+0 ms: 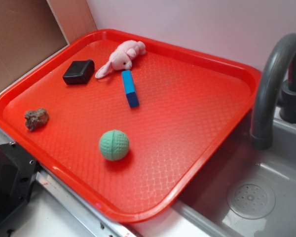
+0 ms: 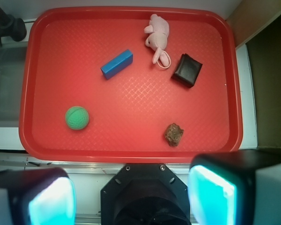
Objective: Grab the rock.
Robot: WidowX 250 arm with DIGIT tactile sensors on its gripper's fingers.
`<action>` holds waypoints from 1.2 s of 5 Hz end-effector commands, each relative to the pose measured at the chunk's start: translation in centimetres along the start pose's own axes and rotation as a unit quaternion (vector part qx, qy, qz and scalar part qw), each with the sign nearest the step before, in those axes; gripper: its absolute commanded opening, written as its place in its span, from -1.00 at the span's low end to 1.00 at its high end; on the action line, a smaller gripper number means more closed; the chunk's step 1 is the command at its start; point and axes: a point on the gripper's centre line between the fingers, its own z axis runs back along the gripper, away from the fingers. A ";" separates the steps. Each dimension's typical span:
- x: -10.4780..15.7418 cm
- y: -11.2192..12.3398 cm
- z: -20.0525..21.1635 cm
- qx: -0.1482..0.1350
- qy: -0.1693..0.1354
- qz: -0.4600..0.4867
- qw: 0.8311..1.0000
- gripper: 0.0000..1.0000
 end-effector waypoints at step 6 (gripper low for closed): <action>2.1 8.5 -11.3 0.037 0.001 0.141 0.989 1.00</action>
